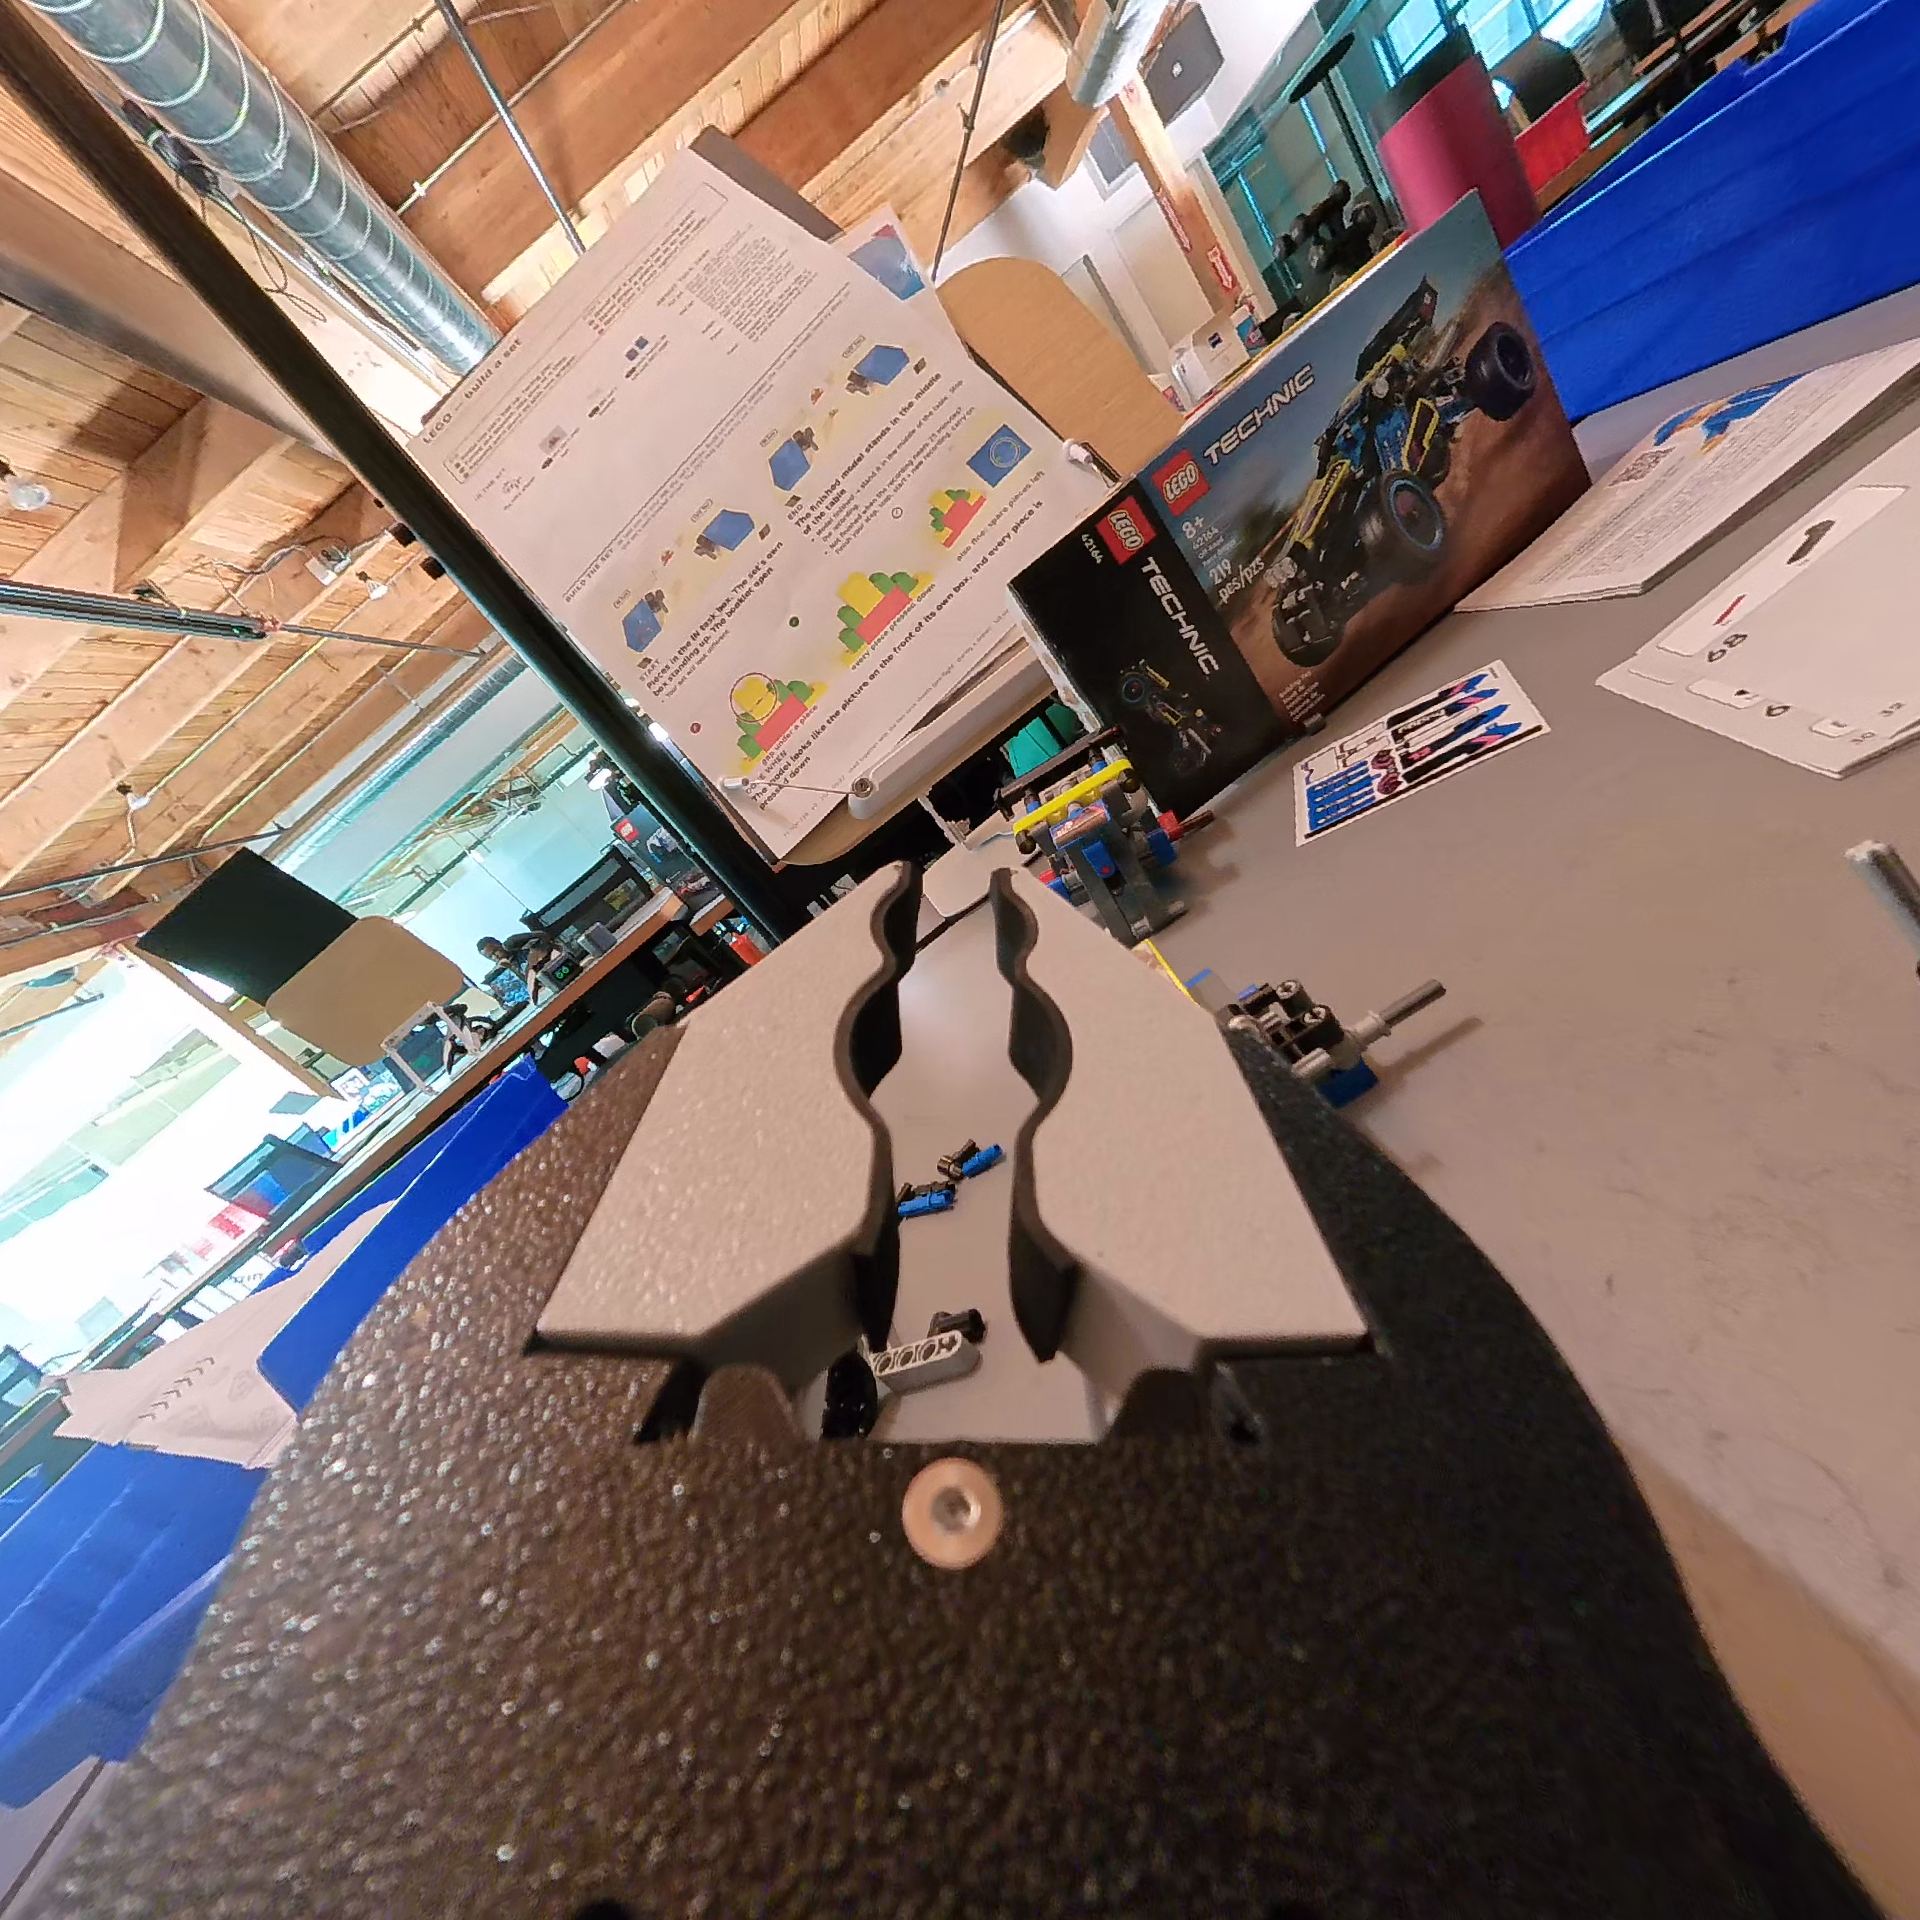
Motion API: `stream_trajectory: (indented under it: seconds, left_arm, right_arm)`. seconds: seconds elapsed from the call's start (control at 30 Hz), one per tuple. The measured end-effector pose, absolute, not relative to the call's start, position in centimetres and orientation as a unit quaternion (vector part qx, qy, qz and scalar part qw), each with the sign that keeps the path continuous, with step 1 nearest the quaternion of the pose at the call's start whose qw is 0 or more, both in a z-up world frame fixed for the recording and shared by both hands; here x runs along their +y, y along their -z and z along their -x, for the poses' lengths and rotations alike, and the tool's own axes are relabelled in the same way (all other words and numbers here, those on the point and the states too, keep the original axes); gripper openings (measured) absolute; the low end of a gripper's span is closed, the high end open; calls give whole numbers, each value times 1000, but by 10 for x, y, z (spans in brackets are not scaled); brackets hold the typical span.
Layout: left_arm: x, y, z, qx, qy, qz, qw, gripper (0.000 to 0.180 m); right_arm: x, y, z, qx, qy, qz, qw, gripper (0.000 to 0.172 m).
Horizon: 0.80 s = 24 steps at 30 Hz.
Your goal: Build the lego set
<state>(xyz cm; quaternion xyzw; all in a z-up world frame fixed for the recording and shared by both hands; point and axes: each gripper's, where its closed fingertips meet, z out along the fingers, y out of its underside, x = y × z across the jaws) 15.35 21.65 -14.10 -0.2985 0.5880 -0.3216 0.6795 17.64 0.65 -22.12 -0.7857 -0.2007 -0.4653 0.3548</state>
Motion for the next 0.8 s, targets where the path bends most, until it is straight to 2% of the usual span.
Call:
stream_trajectory:
  seconds: [0.13,0.8]
  left_arm:
    - [215,143,-155,593,315,295,679,11]
    - [212,145,-155,600,317,290,675,11]
  right_arm:
    - [-1,211,-183,-162,458,781,392,0]
    - [3,228,-180,-205,468,792,335,0]
